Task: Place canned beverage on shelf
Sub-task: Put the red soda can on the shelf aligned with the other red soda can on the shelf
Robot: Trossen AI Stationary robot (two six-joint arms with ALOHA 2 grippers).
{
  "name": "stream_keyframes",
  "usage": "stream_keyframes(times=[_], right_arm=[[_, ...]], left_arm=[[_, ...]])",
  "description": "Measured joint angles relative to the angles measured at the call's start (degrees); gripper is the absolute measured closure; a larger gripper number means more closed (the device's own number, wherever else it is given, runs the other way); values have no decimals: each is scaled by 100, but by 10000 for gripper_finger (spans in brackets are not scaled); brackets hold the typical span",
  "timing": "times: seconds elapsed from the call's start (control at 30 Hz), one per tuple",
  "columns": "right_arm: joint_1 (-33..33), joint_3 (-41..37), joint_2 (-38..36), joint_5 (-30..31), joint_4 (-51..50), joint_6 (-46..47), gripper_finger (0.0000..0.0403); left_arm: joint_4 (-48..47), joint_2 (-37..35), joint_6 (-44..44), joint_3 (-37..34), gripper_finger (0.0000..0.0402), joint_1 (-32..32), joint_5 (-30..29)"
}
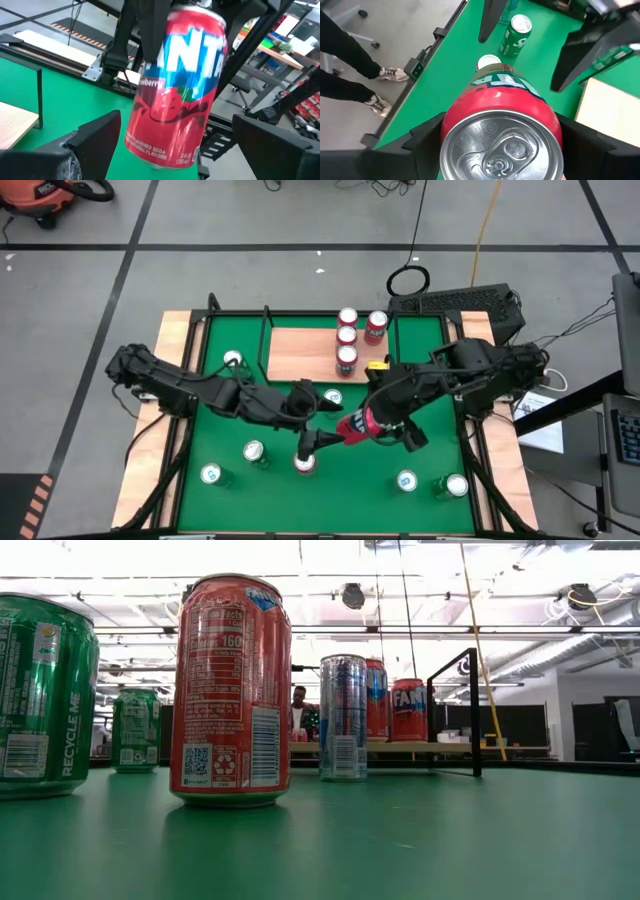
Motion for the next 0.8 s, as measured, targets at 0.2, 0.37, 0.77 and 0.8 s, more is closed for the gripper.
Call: stream_keyframes(times=[0.2, 0.37, 0.77, 0.8], right_arm=[[-127, -2, 9, -6, 219, -521, 110], [-260, -2, 7, -10, 402, -683, 110], [-374, -2, -4, -64, 388, -685, 100], [-374, -2, -4, -46, 375, -653, 95]], left_arm=[[4, 349, 7, 0, 19, 1, -138], [145, 446, 11, -1, 26, 1, -412], [316, 446, 170, -7, 102, -12, -666], [317, 446, 161, -7, 102, -12, -678]])
